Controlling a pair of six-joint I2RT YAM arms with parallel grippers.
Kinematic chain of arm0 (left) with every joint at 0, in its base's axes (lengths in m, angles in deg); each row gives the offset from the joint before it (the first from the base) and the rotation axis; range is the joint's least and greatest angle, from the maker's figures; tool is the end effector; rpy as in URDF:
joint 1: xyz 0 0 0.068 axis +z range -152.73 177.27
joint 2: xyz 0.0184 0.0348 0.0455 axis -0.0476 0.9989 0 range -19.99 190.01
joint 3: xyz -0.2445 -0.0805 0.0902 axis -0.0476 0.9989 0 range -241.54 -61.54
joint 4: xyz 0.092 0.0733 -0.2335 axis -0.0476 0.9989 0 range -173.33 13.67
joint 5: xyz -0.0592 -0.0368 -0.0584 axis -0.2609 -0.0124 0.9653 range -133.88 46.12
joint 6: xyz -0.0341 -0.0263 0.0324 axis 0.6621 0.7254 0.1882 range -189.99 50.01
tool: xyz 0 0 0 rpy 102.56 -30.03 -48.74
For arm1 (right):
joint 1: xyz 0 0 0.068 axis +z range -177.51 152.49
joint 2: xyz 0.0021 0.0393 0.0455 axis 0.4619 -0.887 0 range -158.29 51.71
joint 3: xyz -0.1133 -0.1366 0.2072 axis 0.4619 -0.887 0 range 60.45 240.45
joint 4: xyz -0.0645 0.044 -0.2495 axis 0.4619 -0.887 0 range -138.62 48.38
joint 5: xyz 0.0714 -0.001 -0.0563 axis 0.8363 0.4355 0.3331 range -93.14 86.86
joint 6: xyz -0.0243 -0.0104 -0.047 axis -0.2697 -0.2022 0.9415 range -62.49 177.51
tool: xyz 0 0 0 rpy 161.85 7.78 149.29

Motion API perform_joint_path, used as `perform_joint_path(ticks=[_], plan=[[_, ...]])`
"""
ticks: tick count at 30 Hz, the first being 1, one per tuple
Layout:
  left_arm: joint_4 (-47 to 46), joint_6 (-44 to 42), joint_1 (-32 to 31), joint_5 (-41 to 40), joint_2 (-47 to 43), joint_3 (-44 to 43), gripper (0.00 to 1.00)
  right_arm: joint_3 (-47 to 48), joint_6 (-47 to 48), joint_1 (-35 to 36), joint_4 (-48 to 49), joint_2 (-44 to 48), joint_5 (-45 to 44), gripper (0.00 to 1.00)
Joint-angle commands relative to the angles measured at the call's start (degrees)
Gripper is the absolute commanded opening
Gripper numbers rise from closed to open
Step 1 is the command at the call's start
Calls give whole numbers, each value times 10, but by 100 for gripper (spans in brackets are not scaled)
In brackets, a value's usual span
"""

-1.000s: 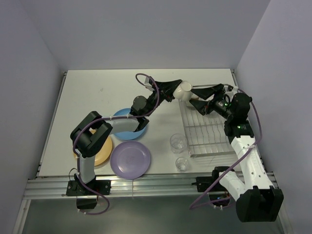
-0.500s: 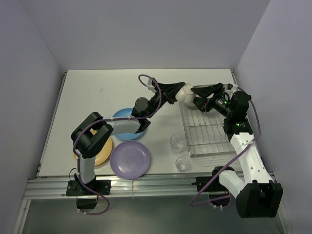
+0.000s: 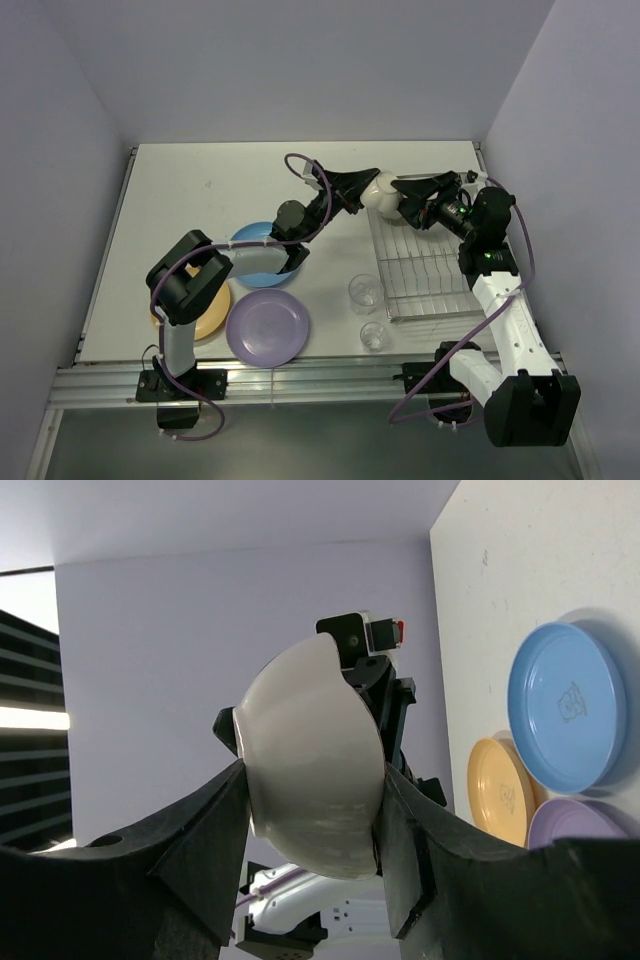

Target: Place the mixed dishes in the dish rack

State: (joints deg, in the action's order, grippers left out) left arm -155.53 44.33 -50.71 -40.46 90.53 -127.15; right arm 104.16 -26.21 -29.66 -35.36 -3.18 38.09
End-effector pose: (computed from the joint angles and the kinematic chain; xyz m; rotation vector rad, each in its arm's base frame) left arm 0.2834 -0.3177 0.2804 -0.7709 1.3158 -2.4773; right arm 0.2213 0.0152 0.3321 0.7807 1.7622 1.6108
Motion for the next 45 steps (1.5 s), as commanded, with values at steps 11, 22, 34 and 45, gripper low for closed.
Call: perform_joint_path(ticks=[11,22,34,45], plan=[[-310,183,-6,17,-12,2,52,2,14,-3,100,9,14,0],[-298,187,1,21,-31,81,99,8,31,-5,64,17,-2,0],[-160,79,124,160,-238,297,99,50,176,-30,-140,13,-65,0],[521,-324,175,374,-342,98,99,85,315,-47,-274,-27,-167,0]])
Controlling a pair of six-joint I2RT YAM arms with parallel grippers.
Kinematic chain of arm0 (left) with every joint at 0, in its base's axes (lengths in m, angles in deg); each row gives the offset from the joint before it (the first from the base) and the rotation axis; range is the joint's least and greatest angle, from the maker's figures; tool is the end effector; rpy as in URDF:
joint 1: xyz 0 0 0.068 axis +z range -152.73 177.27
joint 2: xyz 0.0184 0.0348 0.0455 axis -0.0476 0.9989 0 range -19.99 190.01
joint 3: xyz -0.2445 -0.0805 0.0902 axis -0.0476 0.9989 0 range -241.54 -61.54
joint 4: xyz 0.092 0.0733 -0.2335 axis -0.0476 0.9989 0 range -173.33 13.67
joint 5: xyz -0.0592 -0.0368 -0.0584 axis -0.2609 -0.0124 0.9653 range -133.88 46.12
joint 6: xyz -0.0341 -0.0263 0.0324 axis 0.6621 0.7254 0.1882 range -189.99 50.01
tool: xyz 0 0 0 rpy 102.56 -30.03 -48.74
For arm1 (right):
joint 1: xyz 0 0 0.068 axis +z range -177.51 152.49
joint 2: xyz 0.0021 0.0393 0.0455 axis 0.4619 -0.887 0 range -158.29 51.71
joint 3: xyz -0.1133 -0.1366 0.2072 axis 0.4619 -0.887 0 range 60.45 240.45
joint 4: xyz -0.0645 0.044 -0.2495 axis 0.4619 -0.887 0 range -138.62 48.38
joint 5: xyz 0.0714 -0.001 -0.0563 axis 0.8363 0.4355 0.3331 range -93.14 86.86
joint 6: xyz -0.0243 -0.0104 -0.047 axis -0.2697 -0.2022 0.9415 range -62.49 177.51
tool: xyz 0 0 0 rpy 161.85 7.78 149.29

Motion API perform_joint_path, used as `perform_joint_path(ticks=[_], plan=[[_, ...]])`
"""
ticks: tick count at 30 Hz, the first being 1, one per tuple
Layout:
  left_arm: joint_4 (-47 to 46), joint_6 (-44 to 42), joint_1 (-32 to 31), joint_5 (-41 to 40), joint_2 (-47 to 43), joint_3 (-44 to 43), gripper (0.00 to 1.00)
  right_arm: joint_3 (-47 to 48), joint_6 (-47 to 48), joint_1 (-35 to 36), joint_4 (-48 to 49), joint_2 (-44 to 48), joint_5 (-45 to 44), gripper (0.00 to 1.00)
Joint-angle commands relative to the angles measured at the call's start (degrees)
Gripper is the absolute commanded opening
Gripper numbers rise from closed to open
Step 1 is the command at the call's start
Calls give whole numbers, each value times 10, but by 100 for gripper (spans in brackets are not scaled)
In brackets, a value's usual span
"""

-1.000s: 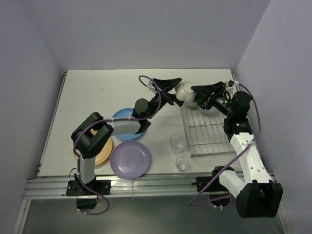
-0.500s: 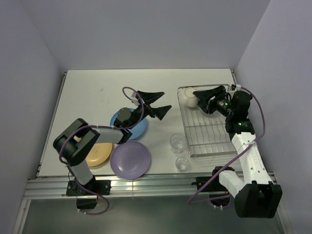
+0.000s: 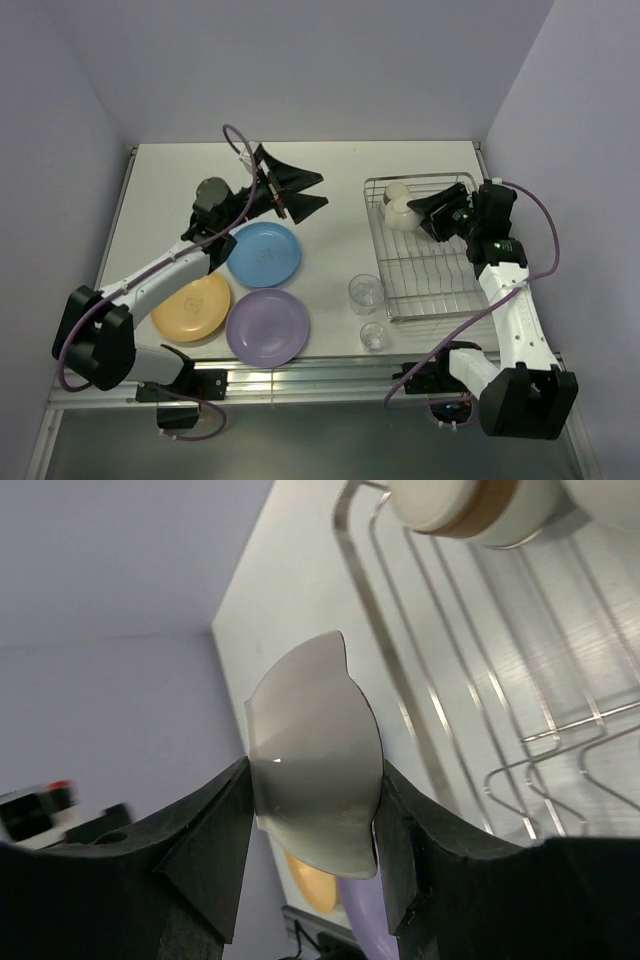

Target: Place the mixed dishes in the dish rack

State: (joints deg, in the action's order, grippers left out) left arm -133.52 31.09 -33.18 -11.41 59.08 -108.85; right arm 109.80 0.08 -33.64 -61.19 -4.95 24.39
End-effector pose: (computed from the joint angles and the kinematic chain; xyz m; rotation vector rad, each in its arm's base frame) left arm 0.2563 -0.1728 0.3275 -0.3961 1.6734 -2.2079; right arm 0.2202 -0.0071 0.3146 0.8466 1.9729 1.0332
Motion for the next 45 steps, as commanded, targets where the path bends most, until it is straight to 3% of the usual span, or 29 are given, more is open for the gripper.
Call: perform_joint_path(ticks=[1,5,11,27,41,42,45], plan=[[345,-255,-1,78,-35,-113,99,29,57,-8,-18,-18,-31,0],[470,-339,-1,69,-45,-131,94,28,78,-11,-20,-50,-24,0],[515,-363,-1,69,-64,-103,93,11,122,-11,5,-93,-21,0],[712,-494,-20,56,12,-214,88,-14,167,-11,131,-242,31,0],[718,-509,-34,64,64,-255,88,0,148,-11,176,-332,56,0],[723,-514,-36,60,74,-260,88,2,148,-10,172,-336,55,1],[761,-540,-50,46,100,-284,87,11,157,-11,152,-343,43,26]])
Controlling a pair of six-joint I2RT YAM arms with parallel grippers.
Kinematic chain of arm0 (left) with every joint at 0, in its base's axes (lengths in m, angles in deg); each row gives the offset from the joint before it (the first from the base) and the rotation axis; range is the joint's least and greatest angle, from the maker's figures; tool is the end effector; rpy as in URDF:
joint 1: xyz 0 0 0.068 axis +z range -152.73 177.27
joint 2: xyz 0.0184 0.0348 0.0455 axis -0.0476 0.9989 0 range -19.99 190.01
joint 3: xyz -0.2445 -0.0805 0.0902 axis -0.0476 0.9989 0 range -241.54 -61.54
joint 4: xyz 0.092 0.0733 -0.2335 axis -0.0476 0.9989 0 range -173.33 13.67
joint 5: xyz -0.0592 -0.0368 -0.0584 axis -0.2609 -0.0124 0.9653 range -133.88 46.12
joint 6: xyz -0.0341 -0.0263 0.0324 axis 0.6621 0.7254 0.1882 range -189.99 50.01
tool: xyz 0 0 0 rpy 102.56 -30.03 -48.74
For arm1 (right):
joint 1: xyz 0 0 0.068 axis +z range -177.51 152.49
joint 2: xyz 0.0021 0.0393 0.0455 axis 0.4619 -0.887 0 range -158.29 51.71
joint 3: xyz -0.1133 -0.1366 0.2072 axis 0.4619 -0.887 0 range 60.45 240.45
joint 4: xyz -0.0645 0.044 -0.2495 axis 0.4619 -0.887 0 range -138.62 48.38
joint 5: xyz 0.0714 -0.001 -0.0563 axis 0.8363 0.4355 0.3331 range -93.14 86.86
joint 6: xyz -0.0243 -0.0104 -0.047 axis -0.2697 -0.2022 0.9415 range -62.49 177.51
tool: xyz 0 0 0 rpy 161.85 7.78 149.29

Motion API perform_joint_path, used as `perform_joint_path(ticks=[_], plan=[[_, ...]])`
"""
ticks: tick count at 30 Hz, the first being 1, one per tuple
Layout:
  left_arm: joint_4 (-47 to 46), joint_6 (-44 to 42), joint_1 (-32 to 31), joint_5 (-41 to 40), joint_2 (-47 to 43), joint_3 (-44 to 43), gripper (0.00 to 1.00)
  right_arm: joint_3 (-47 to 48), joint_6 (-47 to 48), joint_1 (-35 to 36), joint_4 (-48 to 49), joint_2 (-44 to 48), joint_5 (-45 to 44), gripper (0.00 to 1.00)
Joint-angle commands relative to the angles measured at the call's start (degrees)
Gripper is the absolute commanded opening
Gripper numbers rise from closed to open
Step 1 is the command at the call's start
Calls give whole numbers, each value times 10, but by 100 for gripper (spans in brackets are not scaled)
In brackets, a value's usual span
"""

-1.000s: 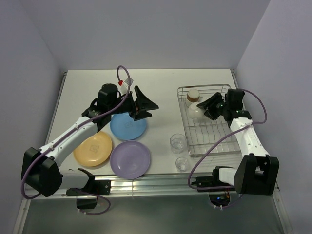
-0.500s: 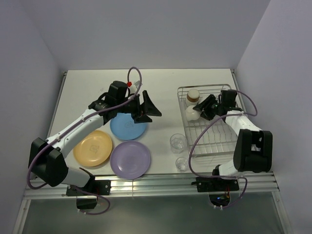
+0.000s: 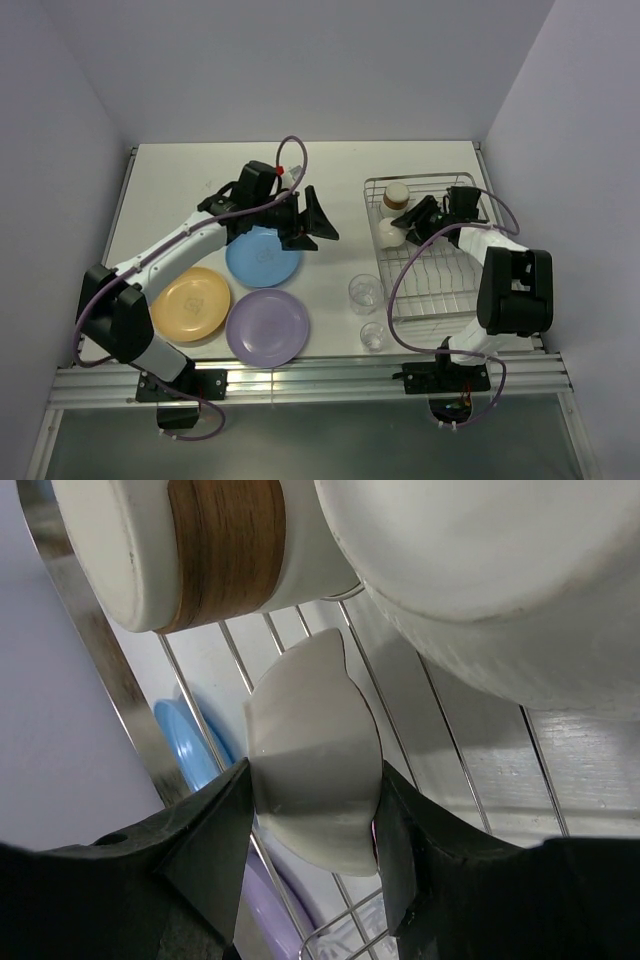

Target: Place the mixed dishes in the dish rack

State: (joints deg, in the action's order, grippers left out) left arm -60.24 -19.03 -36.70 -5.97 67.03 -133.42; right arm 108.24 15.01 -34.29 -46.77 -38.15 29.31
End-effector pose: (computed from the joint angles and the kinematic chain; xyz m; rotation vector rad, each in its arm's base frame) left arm 0.2686 -0.2073 0.3078 0.0430 2.5389 -1.4552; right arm 0.3121 -0.0178 0.1815 0.7614 2.3240 0.9648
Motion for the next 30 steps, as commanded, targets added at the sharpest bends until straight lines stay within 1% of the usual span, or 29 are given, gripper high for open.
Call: perform_joint_path(ticks=[1,2,3,5,8,11,15,24,30], plan=[[38,-45,-24,-13,28,-45,87,28,10,-4,1,-12,-11,36],[58,-59,-29,-19,40,-55,87,30,10,-3,-2,-13,-19,50],[67,-64,-39,-30,46,-59,86,34,12,-3,-14,-13,-24,55],[75,-74,-48,-37,53,-62,86,38,19,-3,-27,-9,-35,61],[82,-83,-57,-42,67,-59,86,43,23,-4,-43,-2,-48,66],[86,-89,-65,-44,75,-56,86,52,32,-4,-71,2,-69,69],[91,-97,-79,-48,80,-58,86,51,39,-3,-95,25,-98,70],[109,-119,-115,-69,106,-70,85,67,53,-4,-174,124,-176,70],[113,-136,-130,-93,119,-49,82,99,51,-4,-217,179,-174,70]])
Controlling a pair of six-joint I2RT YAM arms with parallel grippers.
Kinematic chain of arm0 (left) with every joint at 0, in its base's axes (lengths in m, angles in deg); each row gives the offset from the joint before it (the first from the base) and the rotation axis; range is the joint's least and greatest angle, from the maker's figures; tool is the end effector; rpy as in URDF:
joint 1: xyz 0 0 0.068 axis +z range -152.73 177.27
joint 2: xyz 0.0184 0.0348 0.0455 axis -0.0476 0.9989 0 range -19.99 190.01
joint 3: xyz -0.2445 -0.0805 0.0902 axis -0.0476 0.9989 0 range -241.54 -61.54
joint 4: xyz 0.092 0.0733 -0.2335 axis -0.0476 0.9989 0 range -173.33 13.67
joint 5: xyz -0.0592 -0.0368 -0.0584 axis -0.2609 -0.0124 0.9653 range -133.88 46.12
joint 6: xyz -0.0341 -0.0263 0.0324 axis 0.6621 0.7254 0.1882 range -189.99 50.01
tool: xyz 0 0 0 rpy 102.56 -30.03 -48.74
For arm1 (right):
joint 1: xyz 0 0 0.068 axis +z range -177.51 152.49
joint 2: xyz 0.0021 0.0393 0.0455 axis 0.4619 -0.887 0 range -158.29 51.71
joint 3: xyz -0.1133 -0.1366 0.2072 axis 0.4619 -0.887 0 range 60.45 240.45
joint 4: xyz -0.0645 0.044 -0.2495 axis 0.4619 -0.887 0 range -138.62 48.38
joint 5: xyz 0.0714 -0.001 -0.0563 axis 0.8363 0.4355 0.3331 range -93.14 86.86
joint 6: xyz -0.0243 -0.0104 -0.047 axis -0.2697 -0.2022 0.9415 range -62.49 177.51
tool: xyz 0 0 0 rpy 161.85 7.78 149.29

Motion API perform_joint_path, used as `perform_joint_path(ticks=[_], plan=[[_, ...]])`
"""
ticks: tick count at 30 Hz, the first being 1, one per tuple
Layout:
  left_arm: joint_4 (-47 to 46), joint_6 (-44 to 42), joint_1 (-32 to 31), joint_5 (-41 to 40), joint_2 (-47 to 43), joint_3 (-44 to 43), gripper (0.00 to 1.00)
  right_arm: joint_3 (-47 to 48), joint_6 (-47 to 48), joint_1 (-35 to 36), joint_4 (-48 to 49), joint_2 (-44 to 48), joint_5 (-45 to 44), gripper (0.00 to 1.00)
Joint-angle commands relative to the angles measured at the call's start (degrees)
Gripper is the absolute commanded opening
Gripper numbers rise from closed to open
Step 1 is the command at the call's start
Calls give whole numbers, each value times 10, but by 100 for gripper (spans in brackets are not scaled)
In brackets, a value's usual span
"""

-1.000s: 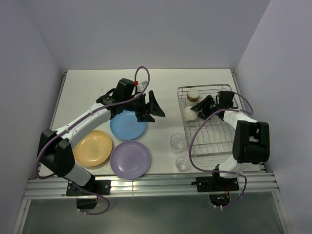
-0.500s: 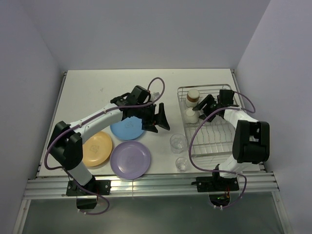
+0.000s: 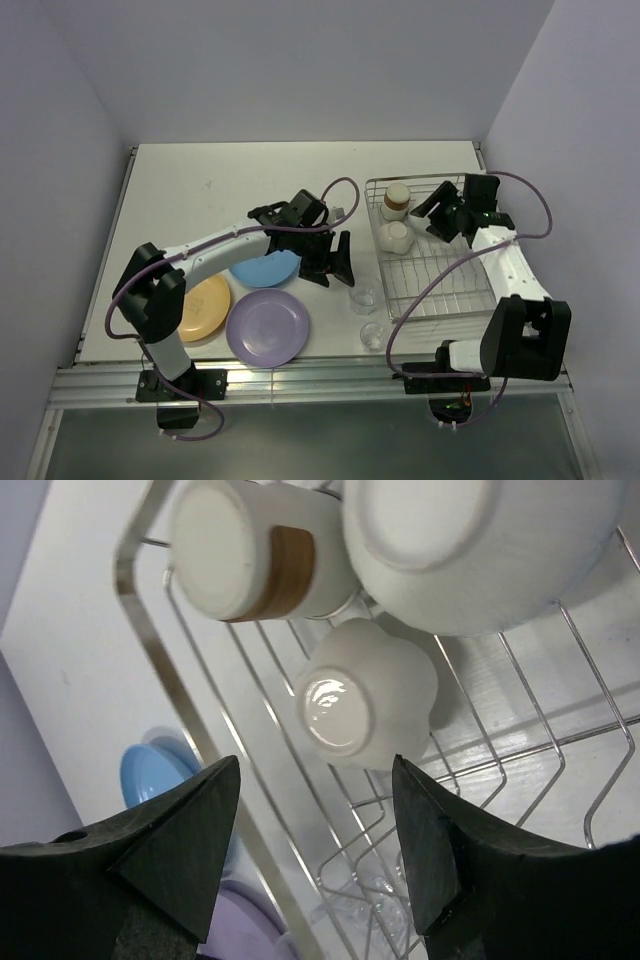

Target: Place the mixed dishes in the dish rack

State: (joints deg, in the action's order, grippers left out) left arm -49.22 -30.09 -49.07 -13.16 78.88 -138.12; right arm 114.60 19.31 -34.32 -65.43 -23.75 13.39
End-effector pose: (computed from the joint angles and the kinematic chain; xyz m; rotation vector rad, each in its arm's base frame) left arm 0.2409 -0.2788 0.2497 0.3957 2.8281 -1.1579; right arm 0.2793 -0.0231 0.2592 0.7841 2.2677 0.6024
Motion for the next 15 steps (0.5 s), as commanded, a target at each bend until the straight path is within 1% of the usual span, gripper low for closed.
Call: perform_joint_path(ticks=[1,4,8,12,15], plan=[[3,-28,-8,-23,7,1,82,41,5,-4,-36,42,-12,70],[2,-36,-18,-31,18,7,81,49,-2,-3,-61,78,-4,69],[-18,-35,-30,-32,25,25,81,68,5,-4,-119,128,5,69],[-40,-35,-35,-41,37,39,80,75,16,2,-169,194,12,69],[-54,-29,-35,-51,44,42,80,75,16,11,-199,225,8,68]])
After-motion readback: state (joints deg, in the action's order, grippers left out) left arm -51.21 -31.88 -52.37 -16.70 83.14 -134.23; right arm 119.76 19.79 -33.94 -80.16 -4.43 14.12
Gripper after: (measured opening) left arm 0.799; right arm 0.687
